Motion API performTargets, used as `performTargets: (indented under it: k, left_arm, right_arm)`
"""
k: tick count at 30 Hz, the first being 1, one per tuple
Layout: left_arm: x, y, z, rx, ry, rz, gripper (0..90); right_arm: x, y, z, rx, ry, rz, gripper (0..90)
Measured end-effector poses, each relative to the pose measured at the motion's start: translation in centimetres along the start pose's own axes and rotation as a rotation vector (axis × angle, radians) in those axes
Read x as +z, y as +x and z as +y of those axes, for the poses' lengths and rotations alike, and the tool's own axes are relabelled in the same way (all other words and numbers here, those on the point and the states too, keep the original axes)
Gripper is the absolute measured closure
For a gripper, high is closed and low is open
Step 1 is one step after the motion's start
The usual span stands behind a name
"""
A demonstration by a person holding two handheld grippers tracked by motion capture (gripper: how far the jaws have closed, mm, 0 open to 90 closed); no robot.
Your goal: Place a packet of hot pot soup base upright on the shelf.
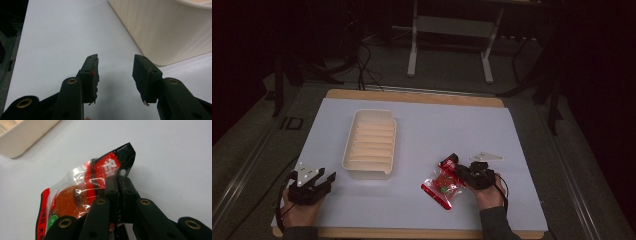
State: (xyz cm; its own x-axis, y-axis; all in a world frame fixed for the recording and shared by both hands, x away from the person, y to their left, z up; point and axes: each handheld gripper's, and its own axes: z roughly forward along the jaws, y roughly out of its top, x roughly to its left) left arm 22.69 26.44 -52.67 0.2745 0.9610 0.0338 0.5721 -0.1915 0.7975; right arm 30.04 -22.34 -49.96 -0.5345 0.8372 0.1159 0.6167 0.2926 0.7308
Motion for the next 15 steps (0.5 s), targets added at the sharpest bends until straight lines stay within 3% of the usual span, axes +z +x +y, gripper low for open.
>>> performTargets:
  k: [15]
  left_arm:
    - [-0.01,0.02,0.00,0.001,-0.001,0.002,56.0]
  right_arm:
    - [-0.26,0.63,1.00,-0.057,-0.009,0.022,86.7]
